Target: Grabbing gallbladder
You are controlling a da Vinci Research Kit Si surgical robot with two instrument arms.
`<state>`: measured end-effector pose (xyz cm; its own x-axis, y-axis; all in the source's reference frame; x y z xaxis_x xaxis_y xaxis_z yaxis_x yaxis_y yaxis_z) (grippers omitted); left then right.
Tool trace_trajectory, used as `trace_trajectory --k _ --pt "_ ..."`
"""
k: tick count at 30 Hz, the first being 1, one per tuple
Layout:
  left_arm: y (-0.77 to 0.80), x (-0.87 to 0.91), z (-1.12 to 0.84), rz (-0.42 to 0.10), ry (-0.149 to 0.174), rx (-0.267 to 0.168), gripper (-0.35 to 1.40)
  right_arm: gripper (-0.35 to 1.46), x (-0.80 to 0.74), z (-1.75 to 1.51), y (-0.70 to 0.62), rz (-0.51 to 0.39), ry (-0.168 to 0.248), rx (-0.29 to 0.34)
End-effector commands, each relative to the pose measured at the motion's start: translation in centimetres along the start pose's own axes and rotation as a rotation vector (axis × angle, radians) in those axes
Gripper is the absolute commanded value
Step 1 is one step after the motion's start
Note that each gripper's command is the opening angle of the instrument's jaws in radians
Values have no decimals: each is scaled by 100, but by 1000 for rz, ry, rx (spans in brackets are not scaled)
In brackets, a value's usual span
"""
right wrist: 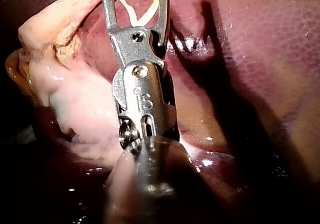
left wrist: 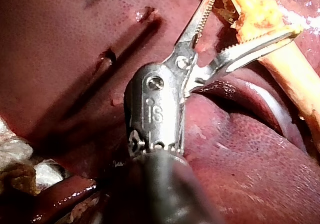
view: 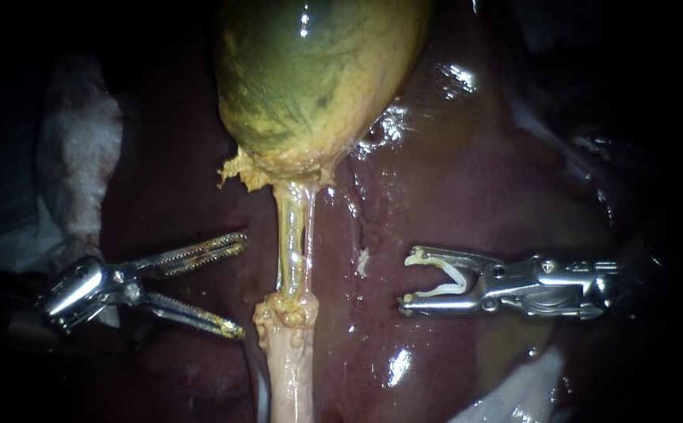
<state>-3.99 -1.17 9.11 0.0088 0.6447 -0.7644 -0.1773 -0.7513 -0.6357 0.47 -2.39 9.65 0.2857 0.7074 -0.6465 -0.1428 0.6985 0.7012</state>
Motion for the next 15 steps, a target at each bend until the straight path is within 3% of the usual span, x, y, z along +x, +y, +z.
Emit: trace_trajectory --k 1,9,15 --pt "0 0 0 0 0 0 100 58 0 0 0 0 0 0" --pt "-3 6 -4 -3 4 4 100 58 0 0 0 0 0 0" --pt "-17 18 -25 -10 8 38 94 58 0 0 0 0 0 0"
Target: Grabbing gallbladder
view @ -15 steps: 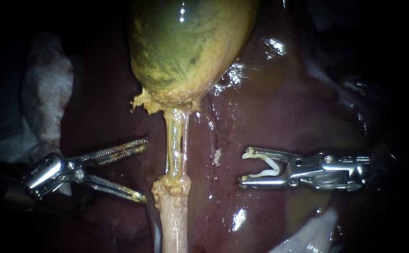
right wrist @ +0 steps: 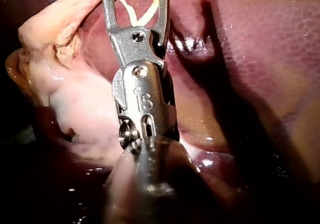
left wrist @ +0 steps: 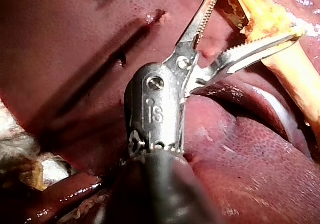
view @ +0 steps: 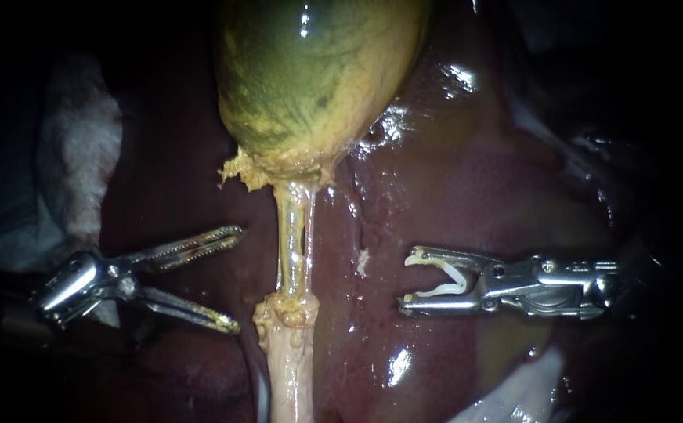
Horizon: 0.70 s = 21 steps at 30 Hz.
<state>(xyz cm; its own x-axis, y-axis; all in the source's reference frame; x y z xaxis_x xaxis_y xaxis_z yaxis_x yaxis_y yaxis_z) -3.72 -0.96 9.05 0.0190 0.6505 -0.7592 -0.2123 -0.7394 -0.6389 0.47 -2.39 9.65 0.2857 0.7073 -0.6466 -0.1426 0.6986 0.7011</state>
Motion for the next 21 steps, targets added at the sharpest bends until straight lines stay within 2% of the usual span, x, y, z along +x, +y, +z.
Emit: trace_trajectory --k 1,4,10,15,21 --pt "-4 2 -4 -2 0 9 94 58 0 0 0 0 0 0" --pt "-18 9 -18 -5 3 37 93 58 0 0 0 0 0 0" --pt "-48 13 -36 -6 12 127 88 58 0 0 0 0 0 0" --pt "-71 16 -35 -9 19 195 84 58 0 0 0 6 0 0" --pt "-85 23 -20 -13 26 255 81 58 0 0 0 6 0 0"
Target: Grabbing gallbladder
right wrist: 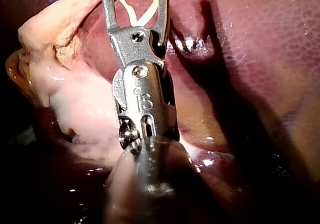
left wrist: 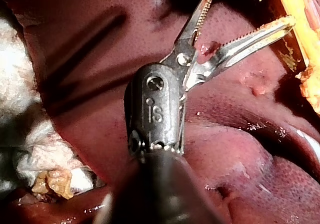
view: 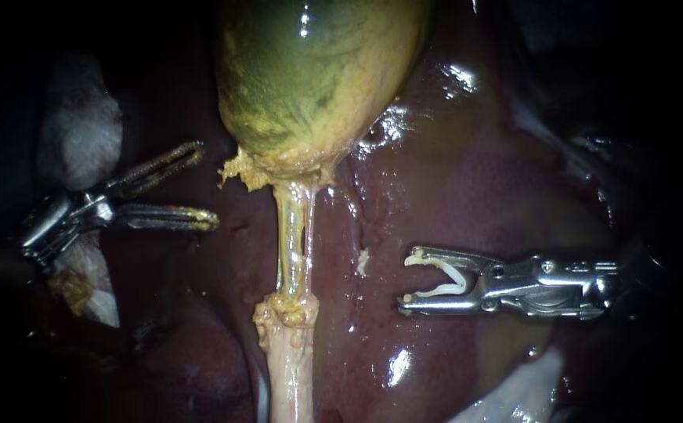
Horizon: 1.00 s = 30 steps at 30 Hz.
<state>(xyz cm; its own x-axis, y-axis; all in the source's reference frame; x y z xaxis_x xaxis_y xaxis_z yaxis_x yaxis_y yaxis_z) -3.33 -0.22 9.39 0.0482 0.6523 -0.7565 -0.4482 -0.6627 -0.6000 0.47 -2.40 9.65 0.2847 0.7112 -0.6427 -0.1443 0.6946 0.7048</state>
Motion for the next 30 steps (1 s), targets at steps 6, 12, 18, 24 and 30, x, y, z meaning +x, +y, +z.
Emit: trace_trajectory --k 6,12,18,24,30 --pt "5 1 22 3 4 40 71 58 0 0 0 0 0 0" --pt "13 0 35 -10 5 39 64 58 0 1 0 0 0 0" --pt "21 -1 41 -27 7 46 42 58 0 1 0 0 0 -1" --pt "25 -5 46 -25 8 46 31 58 0 1 0 0 0 -1" --pt "26 -7 47 -24 8 47 17 58 0 1 0 0 0 -1"
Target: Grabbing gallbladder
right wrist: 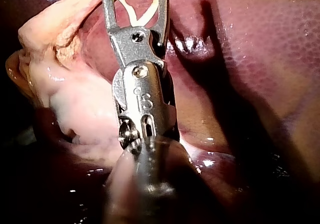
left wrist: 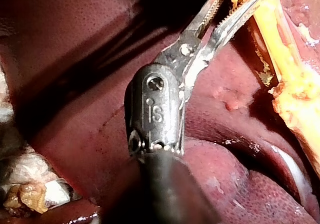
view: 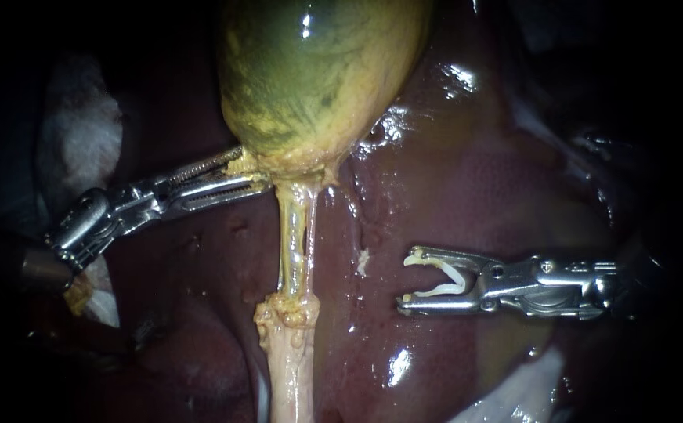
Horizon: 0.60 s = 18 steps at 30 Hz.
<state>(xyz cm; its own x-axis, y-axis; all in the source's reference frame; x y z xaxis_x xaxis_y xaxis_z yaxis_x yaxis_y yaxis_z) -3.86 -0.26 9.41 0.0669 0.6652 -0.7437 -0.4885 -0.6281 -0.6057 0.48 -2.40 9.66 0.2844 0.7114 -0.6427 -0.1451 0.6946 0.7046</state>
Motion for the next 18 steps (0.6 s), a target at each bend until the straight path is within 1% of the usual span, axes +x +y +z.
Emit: trace_trajectory --k 1,5,10,18 --pt "0 0 0 1 0 0 14 58 0 0 0 0 0 0" --pt "1 -2 0 -4 1 1 0 58 0 0 0 0 0 0" --pt "3 -2 -2 -4 1 1 -8 58 0 0 0 0 0 0" --pt "3 -1 -13 -5 -1 -6 -13 58 0 -1 0 0 0 0"
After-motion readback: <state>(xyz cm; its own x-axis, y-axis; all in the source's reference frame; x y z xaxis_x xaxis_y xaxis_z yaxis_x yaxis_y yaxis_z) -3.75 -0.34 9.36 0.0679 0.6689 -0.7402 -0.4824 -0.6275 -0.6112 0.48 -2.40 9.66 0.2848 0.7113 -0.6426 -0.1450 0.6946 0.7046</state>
